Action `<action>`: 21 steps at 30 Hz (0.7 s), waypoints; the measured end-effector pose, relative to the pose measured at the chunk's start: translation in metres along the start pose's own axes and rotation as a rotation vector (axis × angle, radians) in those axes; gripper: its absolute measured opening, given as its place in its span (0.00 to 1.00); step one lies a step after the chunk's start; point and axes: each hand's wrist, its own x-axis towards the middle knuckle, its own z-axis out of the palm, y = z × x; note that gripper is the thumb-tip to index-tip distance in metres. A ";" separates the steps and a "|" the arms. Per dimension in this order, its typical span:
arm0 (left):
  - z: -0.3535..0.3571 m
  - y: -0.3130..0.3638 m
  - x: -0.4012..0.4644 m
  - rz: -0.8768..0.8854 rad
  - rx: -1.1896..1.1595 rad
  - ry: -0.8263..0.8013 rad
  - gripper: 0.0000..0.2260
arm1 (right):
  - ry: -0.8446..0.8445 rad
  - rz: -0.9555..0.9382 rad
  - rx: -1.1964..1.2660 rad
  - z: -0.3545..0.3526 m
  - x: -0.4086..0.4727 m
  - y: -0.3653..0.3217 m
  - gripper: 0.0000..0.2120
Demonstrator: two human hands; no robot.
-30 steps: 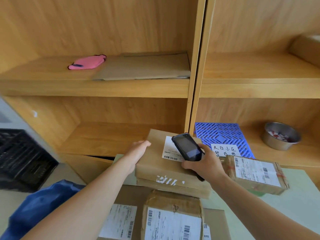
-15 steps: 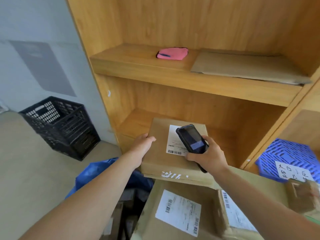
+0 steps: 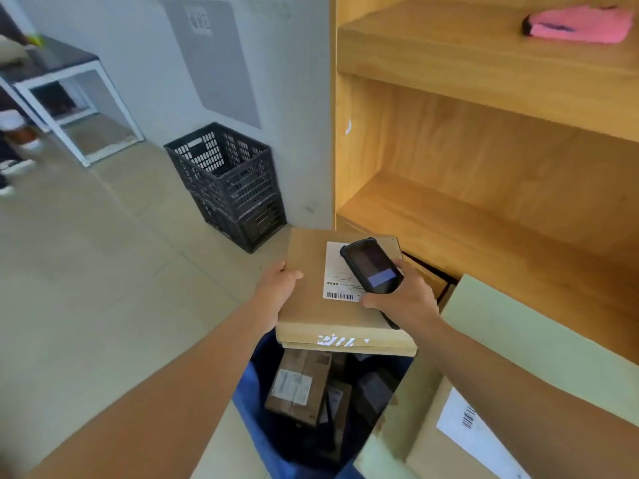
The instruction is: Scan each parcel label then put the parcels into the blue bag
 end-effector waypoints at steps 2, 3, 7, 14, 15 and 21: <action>-0.011 -0.021 0.010 -0.018 -0.019 0.032 0.12 | -0.039 0.023 -0.031 0.027 0.004 0.002 0.48; -0.015 -0.034 0.018 -0.030 -0.015 0.050 0.12 | -0.061 0.037 -0.049 0.042 0.007 0.006 0.47; -0.021 -0.094 0.041 -0.070 0.011 0.110 0.12 | -0.147 0.095 -0.099 0.094 0.013 0.028 0.47; -0.012 -0.176 0.064 -0.102 0.018 0.248 0.12 | -0.205 0.177 -0.185 0.147 0.008 0.070 0.44; -0.011 -0.184 0.064 -0.123 0.037 0.274 0.13 | -0.207 0.182 -0.199 0.153 0.005 0.073 0.44; -0.017 -0.215 0.066 -0.256 0.122 0.235 0.22 | -0.276 0.175 -0.268 0.173 -0.011 0.082 0.43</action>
